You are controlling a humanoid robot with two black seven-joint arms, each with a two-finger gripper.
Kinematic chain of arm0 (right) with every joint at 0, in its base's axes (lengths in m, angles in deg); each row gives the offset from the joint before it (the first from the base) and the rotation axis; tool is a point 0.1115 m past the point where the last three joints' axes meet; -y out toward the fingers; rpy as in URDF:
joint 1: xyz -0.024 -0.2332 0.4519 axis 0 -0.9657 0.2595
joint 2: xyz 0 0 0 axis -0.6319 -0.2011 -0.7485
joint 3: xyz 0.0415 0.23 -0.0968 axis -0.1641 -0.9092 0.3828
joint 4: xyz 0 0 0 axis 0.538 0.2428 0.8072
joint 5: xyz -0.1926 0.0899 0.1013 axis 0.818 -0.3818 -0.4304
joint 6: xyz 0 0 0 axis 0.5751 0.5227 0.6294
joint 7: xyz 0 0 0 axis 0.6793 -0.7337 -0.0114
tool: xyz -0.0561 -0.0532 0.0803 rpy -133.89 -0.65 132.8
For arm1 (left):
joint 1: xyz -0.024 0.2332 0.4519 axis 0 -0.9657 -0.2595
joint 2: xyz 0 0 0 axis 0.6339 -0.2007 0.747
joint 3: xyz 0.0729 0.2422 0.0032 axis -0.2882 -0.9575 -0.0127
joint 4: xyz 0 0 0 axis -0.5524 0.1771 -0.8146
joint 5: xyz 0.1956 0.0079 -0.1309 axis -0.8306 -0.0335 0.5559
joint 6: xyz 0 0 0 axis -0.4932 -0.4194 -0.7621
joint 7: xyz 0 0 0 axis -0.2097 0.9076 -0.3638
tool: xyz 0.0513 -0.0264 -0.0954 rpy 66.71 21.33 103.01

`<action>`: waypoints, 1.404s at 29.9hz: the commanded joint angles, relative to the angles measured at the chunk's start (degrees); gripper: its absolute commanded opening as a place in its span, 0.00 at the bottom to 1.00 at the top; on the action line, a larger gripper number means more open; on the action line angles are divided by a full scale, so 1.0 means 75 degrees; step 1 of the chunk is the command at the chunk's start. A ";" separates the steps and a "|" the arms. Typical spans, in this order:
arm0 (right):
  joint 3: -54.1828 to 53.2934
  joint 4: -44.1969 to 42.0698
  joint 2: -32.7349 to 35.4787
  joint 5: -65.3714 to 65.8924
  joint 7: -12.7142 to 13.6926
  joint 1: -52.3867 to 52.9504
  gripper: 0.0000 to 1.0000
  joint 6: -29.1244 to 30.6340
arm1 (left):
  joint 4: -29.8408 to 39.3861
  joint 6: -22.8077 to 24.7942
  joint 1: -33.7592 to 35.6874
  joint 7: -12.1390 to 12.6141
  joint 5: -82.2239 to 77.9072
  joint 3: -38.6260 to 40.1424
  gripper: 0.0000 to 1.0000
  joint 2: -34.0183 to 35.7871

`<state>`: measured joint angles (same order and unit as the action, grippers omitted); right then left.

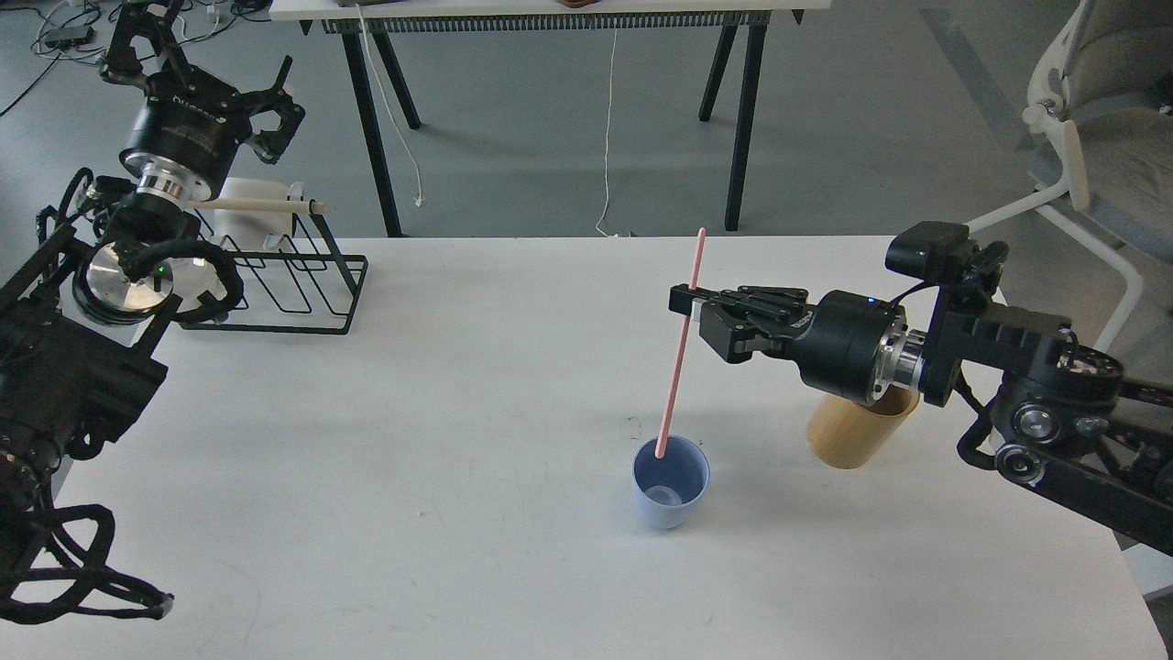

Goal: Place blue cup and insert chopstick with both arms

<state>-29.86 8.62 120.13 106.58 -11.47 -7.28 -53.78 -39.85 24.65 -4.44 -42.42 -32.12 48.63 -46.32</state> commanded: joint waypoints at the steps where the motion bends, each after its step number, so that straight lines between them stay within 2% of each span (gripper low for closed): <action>1: 0.0042 -0.0136 -0.0209 0.0045 0.0011 -0.0155 0.04 0.0011 | -0.0002 0.0000 -0.0011 -0.0012 0.0000 -0.0013 1.00 -0.0024; 12: 0.0206 -0.0722 -0.0666 0.0444 0.0011 -0.0460 0.06 0.0011 | -0.0002 0.0000 -0.0011 -0.0012 0.0000 -0.0013 1.00 -0.0024; 19: 0.0346 -0.0793 -0.0749 0.0455 0.0011 -0.0624 0.21 0.0011 | -0.0002 0.0000 -0.0011 -0.0012 -0.0012 -0.0013 1.00 -0.0012; 22: 0.0382 -0.0758 -0.0667 0.0421 0.0011 -0.0624 0.38 -0.0001 | -0.0002 0.0000 -0.0011 -0.0012 0.0000 -0.0013 1.00 -0.0001; 26: 0.0102 -0.0664 -0.0433 0.0268 0.0011 -0.0636 0.70 -0.0059 | -0.0002 0.0000 -0.0011 -0.0012 0.0000 -0.0013 1.00 0.0011; 28: -0.0226 -0.0675 -0.0374 0.0035 -0.0024 -0.0671 0.96 -0.0059 | -0.0002 0.0000 -0.0011 -0.0012 0.0000 -0.0013 1.00 0.0011; 35: -0.2240 -0.0967 -0.0420 -0.2458 -0.0071 -0.0671 0.98 -0.0059 | -0.0002 0.0000 -0.0011 -0.0012 0.0000 -0.0013 1.00 -0.0001; 42: -0.3963 -0.2489 -0.0770 -0.4803 -0.0106 -0.0402 0.99 0.0034 | -0.0002 0.0000 -0.0011 -0.0012 0.0000 -0.0025 1.00 -0.0059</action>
<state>-54.57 -4.73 116.49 77.86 -12.01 -11.38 -53.93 -39.86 24.65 -4.52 -42.54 -32.12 48.53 -46.54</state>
